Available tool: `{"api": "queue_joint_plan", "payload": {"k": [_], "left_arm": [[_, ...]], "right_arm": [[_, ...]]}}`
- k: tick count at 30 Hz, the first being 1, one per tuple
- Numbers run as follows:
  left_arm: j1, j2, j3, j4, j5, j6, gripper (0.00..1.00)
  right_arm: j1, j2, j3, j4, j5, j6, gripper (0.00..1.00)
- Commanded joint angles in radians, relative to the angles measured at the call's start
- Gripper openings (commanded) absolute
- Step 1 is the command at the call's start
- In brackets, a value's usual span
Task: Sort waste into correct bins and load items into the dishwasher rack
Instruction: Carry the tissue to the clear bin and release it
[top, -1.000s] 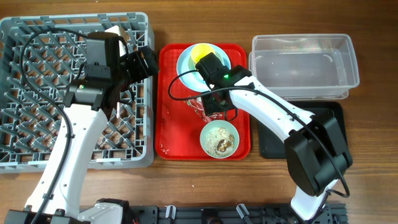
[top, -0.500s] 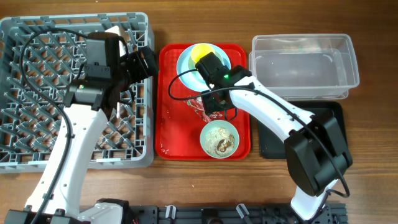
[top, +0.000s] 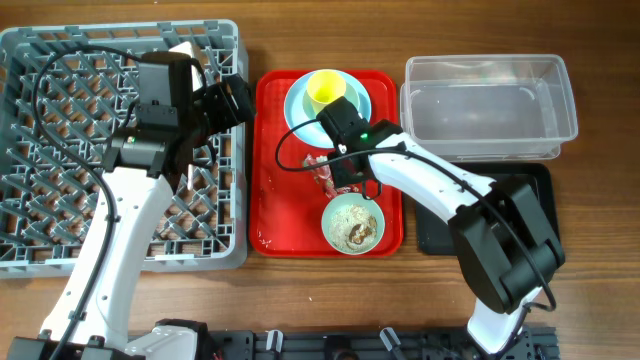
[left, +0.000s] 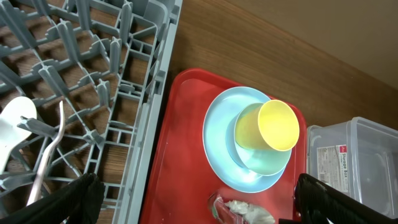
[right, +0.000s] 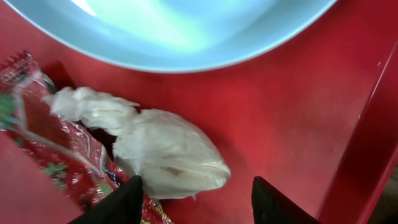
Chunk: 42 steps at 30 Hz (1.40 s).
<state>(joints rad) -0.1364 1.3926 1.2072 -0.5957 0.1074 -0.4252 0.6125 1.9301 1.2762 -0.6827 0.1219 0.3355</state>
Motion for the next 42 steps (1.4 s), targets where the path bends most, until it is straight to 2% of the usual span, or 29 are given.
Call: {"api": "queue_joint_plan", "payload": {"k": [1, 2, 4, 5, 6, 9, 12, 16, 21, 24, 29, 33, 37, 39, 40, 41, 42], "left_arm": [[0.001, -0.011, -0.003, 0.001, 0.015, -0.009, 1.0], [0.001, -0.011, -0.003, 0.001, 0.015, -0.009, 1.0], [0.001, -0.011, -0.003, 0.001, 0.015, -0.009, 1.0], [0.001, -0.011, -0.003, 0.001, 0.015, -0.009, 1.0], [0.001, -0.011, -0.003, 0.001, 0.015, -0.009, 1.0], [0.001, -0.011, -0.003, 0.001, 0.015, -0.009, 1.0], [0.001, -0.011, -0.003, 0.001, 0.015, -0.009, 1.0], [0.001, -0.011, -0.003, 0.001, 0.015, -0.009, 1.0], [0.001, -0.011, -0.003, 0.001, 0.015, -0.009, 1.0], [0.001, -0.011, -0.003, 0.001, 0.015, -0.009, 1.0], [0.001, -0.011, -0.003, 0.001, 0.015, -0.009, 1.0], [0.001, -0.011, -0.003, 0.001, 0.015, -0.009, 1.0], [0.001, -0.011, -0.003, 0.001, 0.015, -0.009, 1.0], [0.001, -0.011, -0.003, 0.001, 0.015, -0.009, 1.0], [0.001, -0.011, -0.003, 0.001, 0.015, -0.009, 1.0], [0.001, -0.011, -0.003, 0.001, 0.015, -0.009, 1.0], [0.001, -0.011, -0.003, 0.001, 0.015, -0.009, 1.0]], "right_arm": [[0.002, 0.012, -0.003, 0.008, 0.029, 0.007, 0.41], [0.002, 0.012, -0.003, 0.008, 0.029, 0.007, 0.37], [0.002, 0.012, -0.003, 0.008, 0.029, 0.007, 0.34], [0.002, 0.012, -0.002, 0.008, 0.029, 0.007, 0.27], [0.002, 0.011, 0.001, 0.003, 0.029, 0.005, 0.13], [0.002, 0.002, 0.037, -0.05, 0.029, 0.005, 0.04], [0.002, -0.05, 0.107, -0.124, 0.029, 0.005, 0.04], [0.002, -0.179, 0.131, -0.118, 0.034, -0.032, 0.04], [-0.068, -0.302, 0.131, -0.113, 0.213, -0.037, 0.04], [-0.187, -0.302, 0.13, -0.111, 0.208, -0.037, 0.04], [-0.417, -0.264, 0.128, -0.08, 0.085, -0.048, 0.04], [-0.494, -0.197, 0.124, -0.07, -0.047, -0.048, 0.05], [-0.497, -0.132, 0.124, -0.06, -0.05, -0.048, 0.06], [-0.497, -0.114, 0.124, -0.045, -0.05, -0.076, 0.09], [-0.497, -0.111, 0.123, -0.037, -0.049, -0.09, 0.15], [-0.497, -0.111, 0.123, -0.027, -0.048, -0.101, 0.59], [-0.497, -0.111, 0.124, -0.019, -0.045, -0.101, 0.68]]}}
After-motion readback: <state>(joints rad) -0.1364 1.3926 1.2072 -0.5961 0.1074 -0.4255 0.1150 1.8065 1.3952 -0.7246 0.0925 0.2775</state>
